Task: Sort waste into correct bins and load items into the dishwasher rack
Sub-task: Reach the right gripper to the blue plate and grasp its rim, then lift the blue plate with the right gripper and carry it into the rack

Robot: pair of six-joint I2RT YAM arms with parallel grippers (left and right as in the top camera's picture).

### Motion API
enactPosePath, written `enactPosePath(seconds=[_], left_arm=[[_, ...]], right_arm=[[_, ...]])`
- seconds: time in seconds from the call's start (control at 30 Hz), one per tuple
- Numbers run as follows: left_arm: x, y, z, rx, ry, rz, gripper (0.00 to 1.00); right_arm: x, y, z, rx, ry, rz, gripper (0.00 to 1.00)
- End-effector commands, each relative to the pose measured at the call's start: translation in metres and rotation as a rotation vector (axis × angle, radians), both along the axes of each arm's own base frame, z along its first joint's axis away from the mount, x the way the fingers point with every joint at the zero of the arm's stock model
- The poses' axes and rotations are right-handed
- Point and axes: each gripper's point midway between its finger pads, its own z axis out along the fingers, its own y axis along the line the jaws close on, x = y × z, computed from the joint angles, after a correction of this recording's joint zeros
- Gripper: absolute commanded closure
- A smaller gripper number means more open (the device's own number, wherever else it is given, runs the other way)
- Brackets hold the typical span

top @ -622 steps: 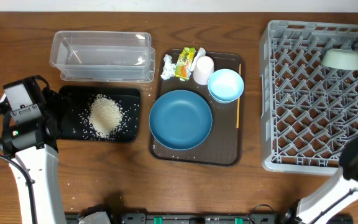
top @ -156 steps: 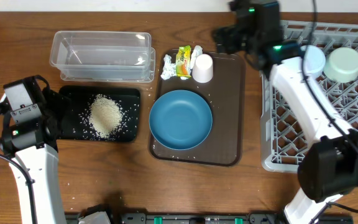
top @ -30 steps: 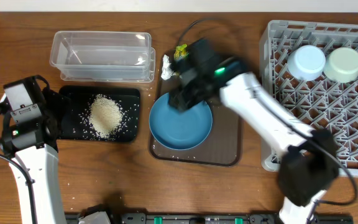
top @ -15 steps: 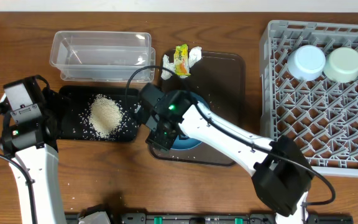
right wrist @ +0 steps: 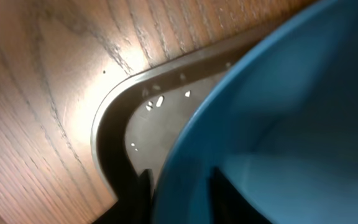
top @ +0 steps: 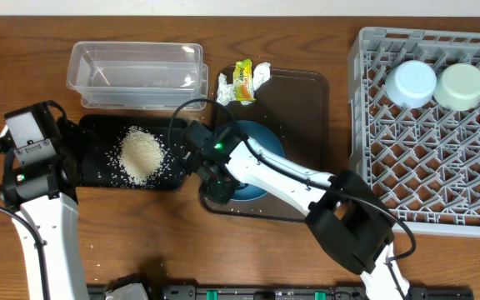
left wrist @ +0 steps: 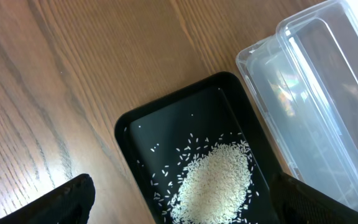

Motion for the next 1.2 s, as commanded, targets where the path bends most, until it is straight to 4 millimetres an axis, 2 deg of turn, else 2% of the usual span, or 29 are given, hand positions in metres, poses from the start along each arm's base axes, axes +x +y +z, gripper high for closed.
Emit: enactPosePath(seconds=[0.0,0.13,0.27,0.37,0.5,0.7,0.83,0.93,0.97,1.17], left_arm=[[0.001,0.003,0.004,0.002,-0.007,0.016,0.08],[0.001,0.003,0.004,0.002,-0.007,0.016,0.08],[0.001,0.003,0.004,0.002,-0.007,0.016,0.08],[0.001,0.003,0.004,0.002,-0.007,0.016,0.09],[0.001,0.003,0.004,0.002,-0.007,0.016,0.08],[0.001,0.003,0.004,0.002,-0.007,0.016,0.09],[0.001,0.003,0.004,0.002,-0.007,0.016,0.08],[0.001,0.003,0.004,0.002,-0.007,0.016,0.09],[0.001,0.003,0.004,0.002,-0.007,0.016,0.08],[0.001,0.003,0.004,0.002,-0.007,0.016,0.08]], right_arm=[[-0.004,0.008,0.006,0.023,-0.004,0.001,0.80],[-0.001,0.012,0.009,0.039,-0.009,-0.034,0.99],[0.003,0.016,0.024,0.067,-0.028,-0.046,0.99],[0.012,0.015,0.043,0.097,-0.058,-0.062,0.99],[0.036,-0.005,0.075,0.097,-0.125,-0.124,0.99],[0.084,-0.073,0.147,0.163,-0.229,-0.402,0.99],[0.102,-0.143,0.199,0.211,-0.285,-0.611,0.99],[0.100,-0.200,0.229,0.249,-0.278,-0.790,0.99],[0.098,-0.213,0.236,0.274,-0.265,-0.824,0.99],[0.082,-0.265,0.273,0.495,-0.205,-0.946,0.99]])
